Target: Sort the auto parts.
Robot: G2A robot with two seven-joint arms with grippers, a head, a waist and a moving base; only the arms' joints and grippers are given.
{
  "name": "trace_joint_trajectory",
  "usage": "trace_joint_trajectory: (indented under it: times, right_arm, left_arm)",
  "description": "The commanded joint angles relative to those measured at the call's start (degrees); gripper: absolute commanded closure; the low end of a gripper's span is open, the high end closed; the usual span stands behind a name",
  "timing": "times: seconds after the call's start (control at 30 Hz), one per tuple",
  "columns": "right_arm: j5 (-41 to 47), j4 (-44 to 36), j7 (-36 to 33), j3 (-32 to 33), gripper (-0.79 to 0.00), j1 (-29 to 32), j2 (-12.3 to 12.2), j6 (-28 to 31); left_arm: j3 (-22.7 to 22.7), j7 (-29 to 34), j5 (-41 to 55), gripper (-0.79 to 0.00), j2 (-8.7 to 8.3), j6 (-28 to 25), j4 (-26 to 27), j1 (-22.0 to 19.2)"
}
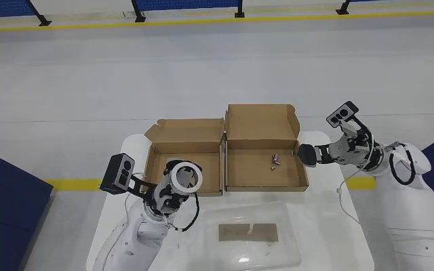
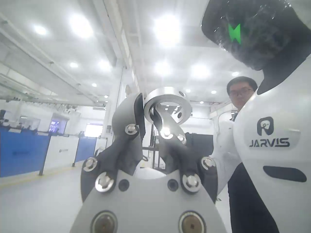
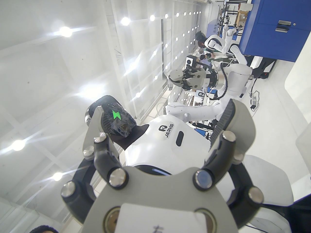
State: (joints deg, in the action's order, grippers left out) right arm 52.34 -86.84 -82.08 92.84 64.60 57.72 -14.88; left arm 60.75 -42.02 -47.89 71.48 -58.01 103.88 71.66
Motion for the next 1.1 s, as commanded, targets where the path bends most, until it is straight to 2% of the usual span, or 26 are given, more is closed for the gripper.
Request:
trace_joint_trajectory:
  times: [0.0, 0.3, 0.37, 0.63, 1.07]
  right_arm:
    - [0.0, 0.0, 0.0, 0.0, -0.785, 0.0, 0.0, 0.0]
    - [0.0, 0.0, 0.0, 0.0, -0.785, 0.0, 0.0, 0.0]
    - [0.0, 0.0, 0.0, 0.0, -0.785, 0.0, 0.0, 0.0]
    - [0.0, 0.0, 0.0, 0.0, -0.785, 0.0, 0.0, 0.0]
    - [0.0, 0.0, 0.0, 0.0, -0.785, 0.0, 0.0, 0.0]
  left_arm:
    - [-0.5, -3.5, -1.0, 0.0, 0.57, 0.2, -0.9, -0.8]
    - [-0.7, -5.1, -1.6, 0.0, 0.97, 0.8, -0.7, -1.3]
    - [-0.7, -5.1, 0.2, 0.0, 1.22, 2.4, 1.0, -1.4]
    - [-2.5, -7.1, 0.2, 0.0, 2.9, 2.9, 1.4, -5.4]
    - [-2.5, -7.1, 0.2, 0.0, 2.9, 2.9, 1.4, -5.4]
